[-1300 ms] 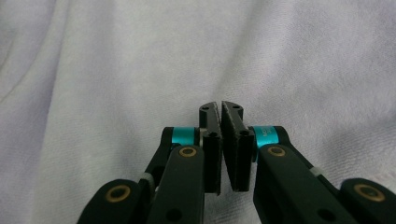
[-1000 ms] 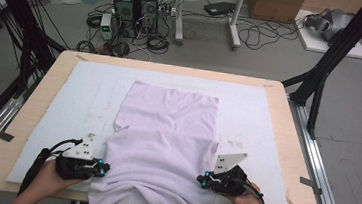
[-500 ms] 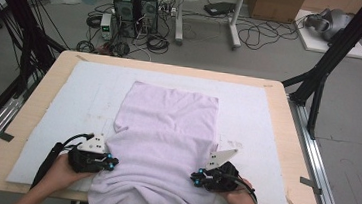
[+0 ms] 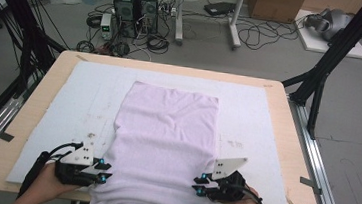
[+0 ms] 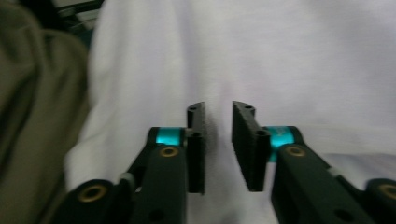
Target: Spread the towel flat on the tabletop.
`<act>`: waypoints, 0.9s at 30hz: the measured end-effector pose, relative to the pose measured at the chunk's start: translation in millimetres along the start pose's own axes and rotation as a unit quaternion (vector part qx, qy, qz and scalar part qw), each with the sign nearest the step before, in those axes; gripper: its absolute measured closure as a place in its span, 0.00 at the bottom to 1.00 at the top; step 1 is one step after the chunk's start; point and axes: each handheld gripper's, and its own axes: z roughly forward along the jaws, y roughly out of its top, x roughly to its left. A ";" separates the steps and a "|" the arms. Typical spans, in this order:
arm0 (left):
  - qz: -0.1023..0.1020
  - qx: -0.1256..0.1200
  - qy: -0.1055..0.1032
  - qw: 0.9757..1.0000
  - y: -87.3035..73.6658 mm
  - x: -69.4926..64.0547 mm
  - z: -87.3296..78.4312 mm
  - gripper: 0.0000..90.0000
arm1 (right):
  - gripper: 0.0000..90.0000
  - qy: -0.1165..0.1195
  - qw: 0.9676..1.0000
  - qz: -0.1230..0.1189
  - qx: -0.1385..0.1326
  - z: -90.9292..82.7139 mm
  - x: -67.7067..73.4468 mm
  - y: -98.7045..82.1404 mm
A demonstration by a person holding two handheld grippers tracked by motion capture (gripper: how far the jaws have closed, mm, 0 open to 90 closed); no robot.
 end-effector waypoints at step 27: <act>-0.054 -0.014 0.046 0.997 0.4 41.2 3.6 0.78 | 0.80 -0.071 0.997 0.033 -0.021 -15.0 -32.9 -6.2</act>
